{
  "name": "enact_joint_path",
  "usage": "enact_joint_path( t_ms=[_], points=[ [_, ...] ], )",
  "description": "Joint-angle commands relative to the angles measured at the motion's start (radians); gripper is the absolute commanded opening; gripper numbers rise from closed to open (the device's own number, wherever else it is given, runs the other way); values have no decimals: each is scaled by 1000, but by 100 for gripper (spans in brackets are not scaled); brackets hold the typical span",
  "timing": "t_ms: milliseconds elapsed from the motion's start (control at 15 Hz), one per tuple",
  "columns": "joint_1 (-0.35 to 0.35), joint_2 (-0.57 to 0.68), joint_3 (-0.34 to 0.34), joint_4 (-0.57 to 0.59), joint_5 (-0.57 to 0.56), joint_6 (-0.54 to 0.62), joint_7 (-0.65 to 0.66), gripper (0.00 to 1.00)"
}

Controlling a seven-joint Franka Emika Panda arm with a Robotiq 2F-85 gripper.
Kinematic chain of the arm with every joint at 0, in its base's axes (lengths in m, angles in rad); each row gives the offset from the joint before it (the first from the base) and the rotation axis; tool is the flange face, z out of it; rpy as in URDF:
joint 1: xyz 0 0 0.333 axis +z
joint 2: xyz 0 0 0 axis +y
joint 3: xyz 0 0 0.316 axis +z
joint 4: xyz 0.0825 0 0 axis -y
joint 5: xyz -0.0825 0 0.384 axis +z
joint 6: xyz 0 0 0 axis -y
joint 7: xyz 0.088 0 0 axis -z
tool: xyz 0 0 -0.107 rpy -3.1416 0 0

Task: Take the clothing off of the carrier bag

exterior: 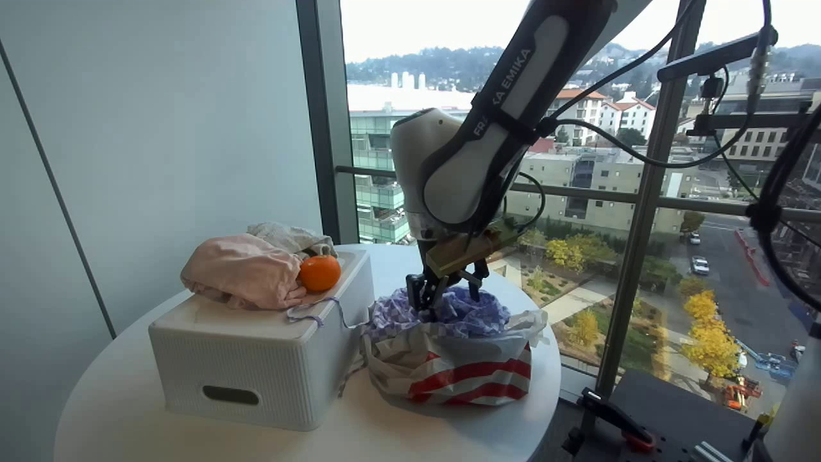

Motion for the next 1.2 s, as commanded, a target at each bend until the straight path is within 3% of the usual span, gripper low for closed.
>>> enact_joint_path(
  t_ms=[0,200,267,933,1133],
  points=[
    [39,98,-64,66,-42,46,72,100],
    [64,141,-103,106,-29,62,72,100],
    [74,156,-113,124,-35,57,69,82],
    [119,190,-157,185,6,29,49,4],
    [119,181,-162,203,23,-2,52,0]
  ],
)
